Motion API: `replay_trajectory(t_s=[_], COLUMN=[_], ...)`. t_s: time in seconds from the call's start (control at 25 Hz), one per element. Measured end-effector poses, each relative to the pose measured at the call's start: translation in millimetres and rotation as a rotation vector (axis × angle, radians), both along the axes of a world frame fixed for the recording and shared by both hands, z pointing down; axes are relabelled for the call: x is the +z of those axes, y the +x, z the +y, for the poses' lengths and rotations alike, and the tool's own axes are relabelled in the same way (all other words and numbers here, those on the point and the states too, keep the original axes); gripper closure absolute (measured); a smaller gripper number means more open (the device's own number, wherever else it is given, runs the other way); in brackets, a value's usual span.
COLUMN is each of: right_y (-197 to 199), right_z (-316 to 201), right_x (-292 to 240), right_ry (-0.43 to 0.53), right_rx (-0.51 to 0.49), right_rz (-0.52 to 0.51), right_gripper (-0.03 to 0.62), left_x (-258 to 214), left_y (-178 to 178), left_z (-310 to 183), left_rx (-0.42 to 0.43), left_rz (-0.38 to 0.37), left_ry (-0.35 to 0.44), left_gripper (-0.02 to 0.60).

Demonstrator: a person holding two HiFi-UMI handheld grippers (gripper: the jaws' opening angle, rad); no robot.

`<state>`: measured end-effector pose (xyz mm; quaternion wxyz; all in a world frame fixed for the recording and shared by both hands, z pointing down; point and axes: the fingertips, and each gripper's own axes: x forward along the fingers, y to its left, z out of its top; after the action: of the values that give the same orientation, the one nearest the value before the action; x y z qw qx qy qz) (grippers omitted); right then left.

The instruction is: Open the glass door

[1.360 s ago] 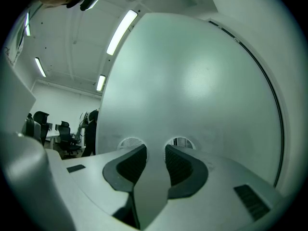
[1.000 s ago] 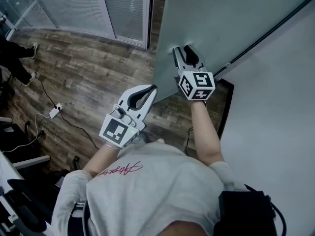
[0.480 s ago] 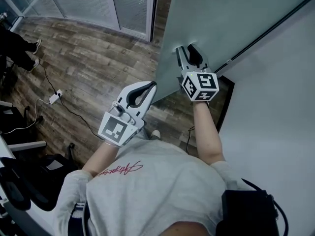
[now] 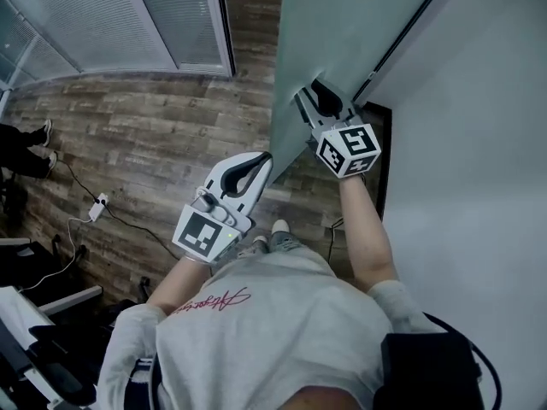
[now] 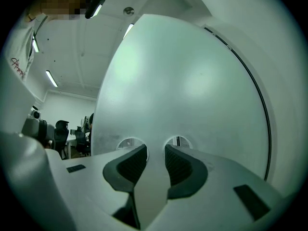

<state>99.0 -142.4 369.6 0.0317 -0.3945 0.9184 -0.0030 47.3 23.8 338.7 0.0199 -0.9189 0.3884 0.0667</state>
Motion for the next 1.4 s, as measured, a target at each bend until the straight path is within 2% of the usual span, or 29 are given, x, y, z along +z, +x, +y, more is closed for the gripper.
replay_trajectory(t_s=[0.12,0.36,0.56,0.76,0.96,1.2,1.4], right_y=[1.5,21.2,44.1,64.6,85.8,118.2,145.2], right_z=[8.7,28.7,46.6,60.3,76.9,92.9,106.6], right_x=[-9.3,-9.6,-8.6,-12.0,-11.5,-10.6,-6.6], right_ry=[-0.006,-0.022,-0.014,-0.018,-0.024,-0.019,-0.023], right_rx=[-0.025,-0.038,-0.035,-0.080,-0.123,-0.164,-0.167], right_rz=[0.027,0.039,0.020,0.028,0.031,0.023,0.007], right_gripper=[0.468,0.470,0.473,0.473,0.473,0.473,0.473], left_x=[-1.8,-0.3,0.2,-1.4,-4.6,-6.3,-5.0], left_y=[4.6,28.2,55.2,92.7,126.1,147.5,161.8], left_z=[9.2,30.4,34.1,35.1,44.2,42.6,44.3], left_rx=[0.057,0.139,0.129,0.121,0.153,0.135,0.155], left_rz=[-0.009,-0.039,-0.051,-0.034,-0.003,-0.026,-0.027], left_ry=[-0.020,-0.006,-0.005,-0.026,-0.020,0.008,0.017], left_gripper=[0.565,0.565,0.565,0.565,0.565,0.565,0.565])
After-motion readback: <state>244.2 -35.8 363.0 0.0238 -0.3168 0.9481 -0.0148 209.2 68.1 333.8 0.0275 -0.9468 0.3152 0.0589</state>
